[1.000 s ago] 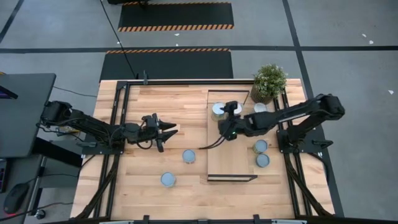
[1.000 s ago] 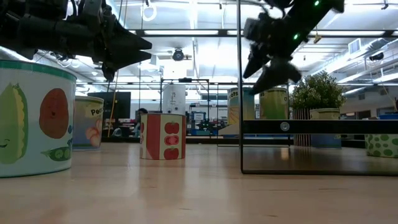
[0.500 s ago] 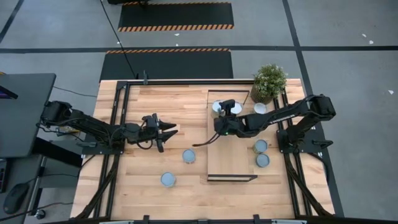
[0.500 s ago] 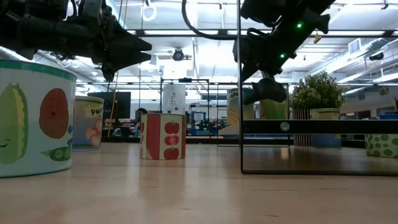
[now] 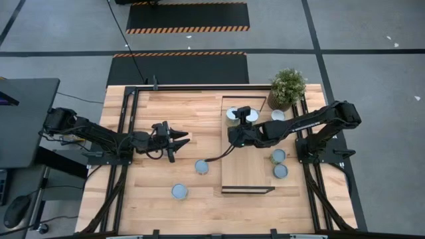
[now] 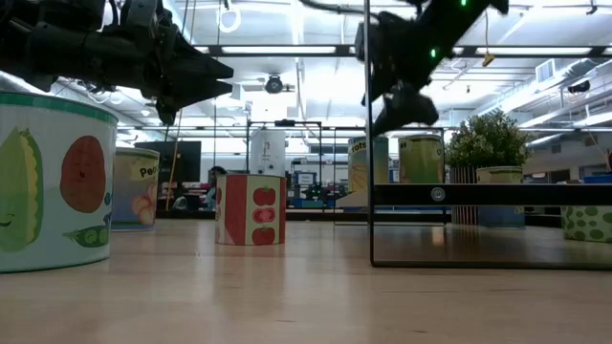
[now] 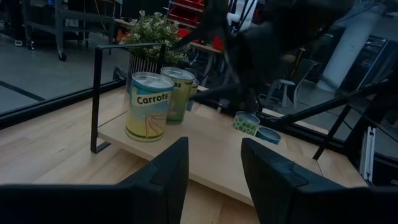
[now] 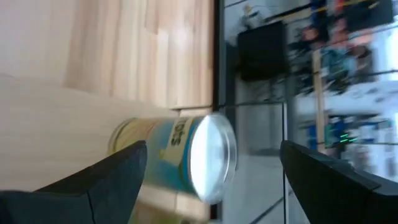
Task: Pick and place cans onto a shelf
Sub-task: Put the large canned peas on the shelf
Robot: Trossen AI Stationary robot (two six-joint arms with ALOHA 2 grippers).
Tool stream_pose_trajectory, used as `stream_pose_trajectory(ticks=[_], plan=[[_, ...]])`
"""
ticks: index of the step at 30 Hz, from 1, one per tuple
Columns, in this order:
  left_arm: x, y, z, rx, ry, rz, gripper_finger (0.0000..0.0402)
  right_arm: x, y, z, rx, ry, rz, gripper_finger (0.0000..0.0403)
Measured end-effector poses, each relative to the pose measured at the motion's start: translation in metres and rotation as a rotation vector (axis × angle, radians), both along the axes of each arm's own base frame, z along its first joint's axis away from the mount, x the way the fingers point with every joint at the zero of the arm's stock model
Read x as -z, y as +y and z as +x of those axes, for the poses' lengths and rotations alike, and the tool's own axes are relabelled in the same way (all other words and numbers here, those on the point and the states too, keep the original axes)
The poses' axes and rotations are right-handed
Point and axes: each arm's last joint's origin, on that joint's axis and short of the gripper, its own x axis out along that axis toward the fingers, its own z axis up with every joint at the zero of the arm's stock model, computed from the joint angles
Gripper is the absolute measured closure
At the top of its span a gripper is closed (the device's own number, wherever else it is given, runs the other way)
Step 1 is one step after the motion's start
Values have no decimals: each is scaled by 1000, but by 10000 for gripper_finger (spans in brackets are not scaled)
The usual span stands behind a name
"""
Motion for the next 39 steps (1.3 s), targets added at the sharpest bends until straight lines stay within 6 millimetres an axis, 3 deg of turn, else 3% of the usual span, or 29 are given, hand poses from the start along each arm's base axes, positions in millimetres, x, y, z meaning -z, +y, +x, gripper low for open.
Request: stream_pose_trajectory(ticks=[7,14,23,39], plan=[[1,0,0,0,13,2,248,-45,5,-23,87,-24,196,27],[1,0,0,0,14,-5,248,-71,1,-72,191,-162,366,27],[0,0,0,0,0,-8,248,-59,-19,-128,371,-243,517,27],[-1,0,0,0,-7,-9,248,-37,-89,-154,715,-206,775,27]])
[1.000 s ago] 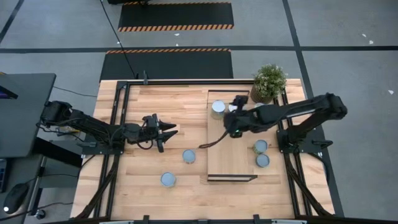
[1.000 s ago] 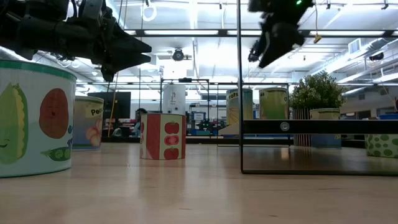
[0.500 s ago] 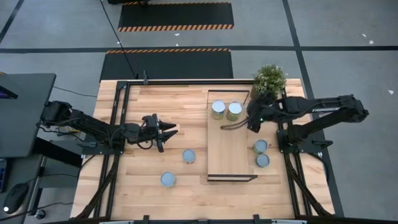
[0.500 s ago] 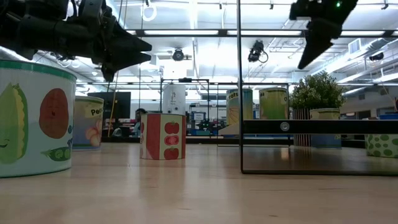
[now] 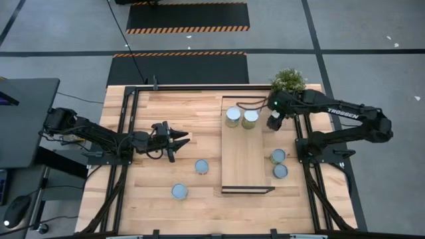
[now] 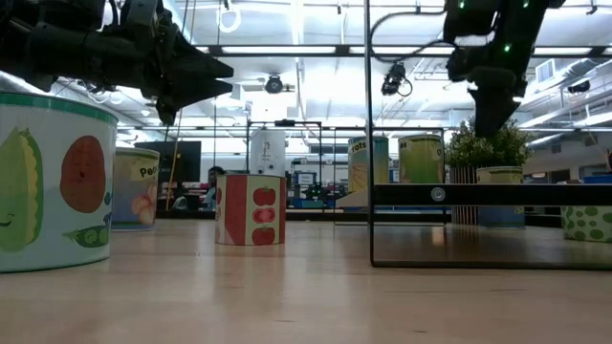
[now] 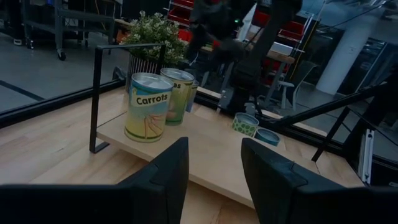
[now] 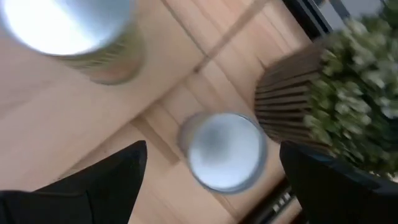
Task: Pick and place cans onto a shelf
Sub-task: Put the large canned peas on the shelf
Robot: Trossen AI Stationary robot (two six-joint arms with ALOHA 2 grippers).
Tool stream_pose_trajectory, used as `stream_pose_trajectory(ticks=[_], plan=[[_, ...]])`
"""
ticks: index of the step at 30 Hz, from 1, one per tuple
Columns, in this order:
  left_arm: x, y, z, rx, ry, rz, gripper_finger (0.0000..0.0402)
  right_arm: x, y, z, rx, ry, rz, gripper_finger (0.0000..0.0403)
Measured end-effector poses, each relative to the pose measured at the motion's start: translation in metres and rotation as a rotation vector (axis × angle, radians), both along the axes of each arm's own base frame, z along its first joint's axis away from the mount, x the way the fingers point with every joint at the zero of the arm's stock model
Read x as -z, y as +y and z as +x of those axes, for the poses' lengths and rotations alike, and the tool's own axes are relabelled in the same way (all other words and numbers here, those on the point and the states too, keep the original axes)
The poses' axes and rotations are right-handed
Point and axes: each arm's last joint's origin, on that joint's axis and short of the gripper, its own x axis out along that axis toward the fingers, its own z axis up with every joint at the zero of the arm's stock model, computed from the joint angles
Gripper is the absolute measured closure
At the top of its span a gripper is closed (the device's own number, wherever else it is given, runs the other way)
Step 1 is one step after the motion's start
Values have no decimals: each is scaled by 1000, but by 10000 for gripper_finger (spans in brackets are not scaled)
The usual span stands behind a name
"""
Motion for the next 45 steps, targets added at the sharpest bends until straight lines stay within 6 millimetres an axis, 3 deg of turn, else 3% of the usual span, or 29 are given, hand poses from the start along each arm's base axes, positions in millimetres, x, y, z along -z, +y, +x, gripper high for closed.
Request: stream_pose_trajectory(ticks=[6,14,35,45], plan=[[0,0,0,0,0,0,248,9,-22,-5,90,47,80,22],[0,0,0,0,0,0,248,34,-40,3,103,208,184,5],[0,0,0,3,1,0,248,52,-50,9,38,228,202,5],[0,0,0,2,1,0,248,70,-47,5,0,242,208,39]])
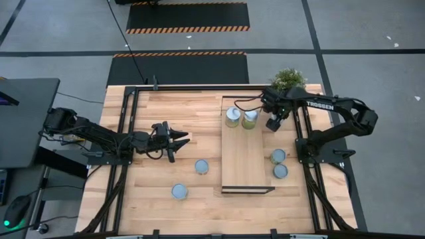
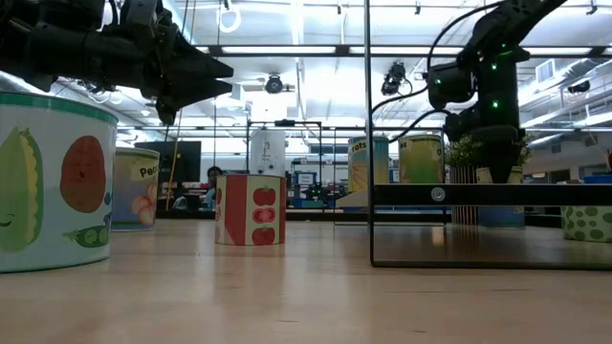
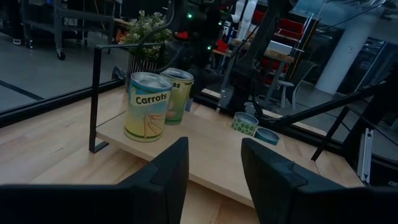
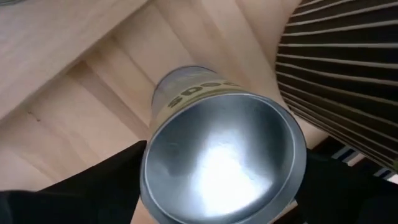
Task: Pick and place cans onto a shelf
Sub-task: Put the large canned peas on the shelf
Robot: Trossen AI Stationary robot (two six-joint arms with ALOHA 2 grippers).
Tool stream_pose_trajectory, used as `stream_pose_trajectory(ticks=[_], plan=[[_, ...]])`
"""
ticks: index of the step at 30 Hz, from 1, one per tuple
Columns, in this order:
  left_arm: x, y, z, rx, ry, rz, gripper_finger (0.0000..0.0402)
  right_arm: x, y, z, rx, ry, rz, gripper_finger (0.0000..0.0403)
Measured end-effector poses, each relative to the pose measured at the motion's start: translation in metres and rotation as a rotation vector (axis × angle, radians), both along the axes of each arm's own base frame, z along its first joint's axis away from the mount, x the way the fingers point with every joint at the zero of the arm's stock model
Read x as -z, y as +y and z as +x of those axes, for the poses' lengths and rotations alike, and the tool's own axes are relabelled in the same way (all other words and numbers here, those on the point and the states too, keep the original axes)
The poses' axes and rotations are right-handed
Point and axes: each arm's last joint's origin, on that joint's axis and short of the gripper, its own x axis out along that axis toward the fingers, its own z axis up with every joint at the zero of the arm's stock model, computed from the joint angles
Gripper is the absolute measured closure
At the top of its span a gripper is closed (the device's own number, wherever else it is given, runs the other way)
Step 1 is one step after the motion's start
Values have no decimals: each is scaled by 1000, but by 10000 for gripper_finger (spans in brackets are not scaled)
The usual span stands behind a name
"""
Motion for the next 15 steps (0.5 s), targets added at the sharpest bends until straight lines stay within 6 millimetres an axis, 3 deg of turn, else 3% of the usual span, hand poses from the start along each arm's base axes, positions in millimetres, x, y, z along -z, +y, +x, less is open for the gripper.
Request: stream_pose_trajectory(ticks=[9,15], plan=[[0,0,0,0,0,0,248,-1,12,0,-58,-11,27,69],[0,0,0,0,1,4,248,-16,29,2,-143,-21,11,69]])
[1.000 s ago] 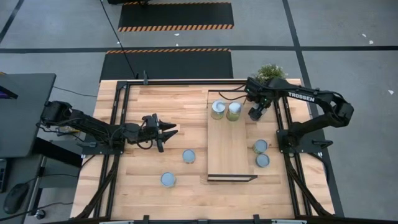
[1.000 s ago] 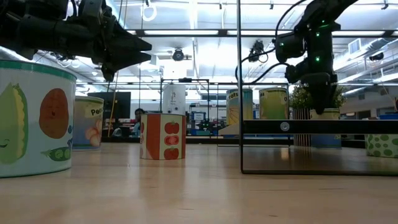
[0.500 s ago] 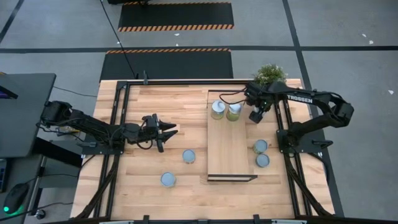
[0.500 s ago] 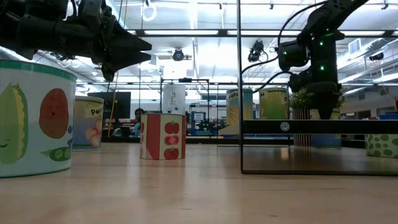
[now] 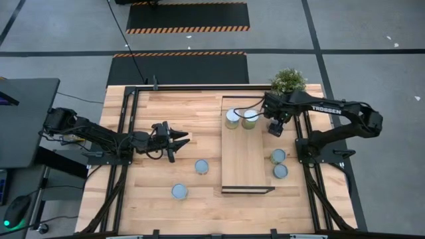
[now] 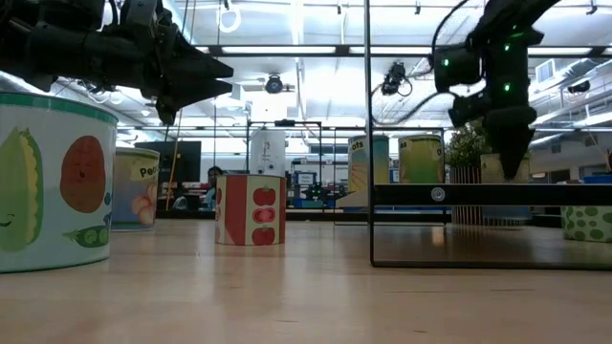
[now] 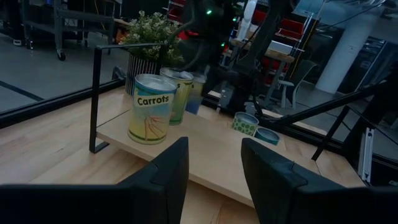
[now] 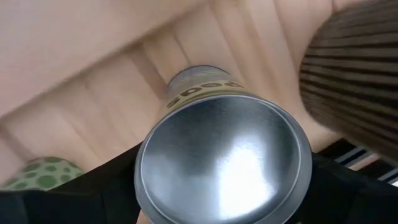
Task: Pick and place cans onto a shelf
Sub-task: Put the large canned peas on the shelf
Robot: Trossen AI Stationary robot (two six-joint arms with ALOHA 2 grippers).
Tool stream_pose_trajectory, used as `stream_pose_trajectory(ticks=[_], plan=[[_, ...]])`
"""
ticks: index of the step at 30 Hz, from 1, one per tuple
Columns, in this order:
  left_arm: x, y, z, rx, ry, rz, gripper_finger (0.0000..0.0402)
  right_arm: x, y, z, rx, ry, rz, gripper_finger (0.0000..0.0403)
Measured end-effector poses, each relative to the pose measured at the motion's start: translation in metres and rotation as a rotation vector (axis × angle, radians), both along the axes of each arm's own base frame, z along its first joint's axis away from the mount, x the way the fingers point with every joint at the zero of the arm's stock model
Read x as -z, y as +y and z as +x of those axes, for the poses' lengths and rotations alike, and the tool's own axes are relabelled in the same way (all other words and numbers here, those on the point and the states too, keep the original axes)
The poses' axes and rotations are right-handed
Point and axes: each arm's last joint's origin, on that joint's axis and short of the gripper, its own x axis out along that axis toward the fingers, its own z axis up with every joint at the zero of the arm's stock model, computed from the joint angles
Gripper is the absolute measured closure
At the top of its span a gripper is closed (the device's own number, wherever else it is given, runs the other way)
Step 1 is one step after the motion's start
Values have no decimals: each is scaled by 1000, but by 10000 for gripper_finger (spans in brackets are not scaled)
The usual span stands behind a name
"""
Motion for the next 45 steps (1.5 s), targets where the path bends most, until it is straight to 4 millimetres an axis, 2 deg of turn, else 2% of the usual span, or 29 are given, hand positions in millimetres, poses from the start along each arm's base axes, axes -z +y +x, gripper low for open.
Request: stream_pose_trajectory(ticks=[9,15,25,35,40,45], plan=[[0,0,0,0,-1,-3,248,-37,22,2,-57,10,-48,70],[0,0,0,0,-1,-2,248,-56,46,15,-156,-96,-32,70],[0,0,0,0,-3,-4,248,-35,84,58,-317,-40,16,70],[0,0,0,0,-1,-4,248,-32,91,109,-444,12,21,65],[0,0,0,0,0,-4,248,-26,92,118,-479,38,44,60],[0,0,0,0,0,-4,248,-23,90,117,-473,58,47,41]])
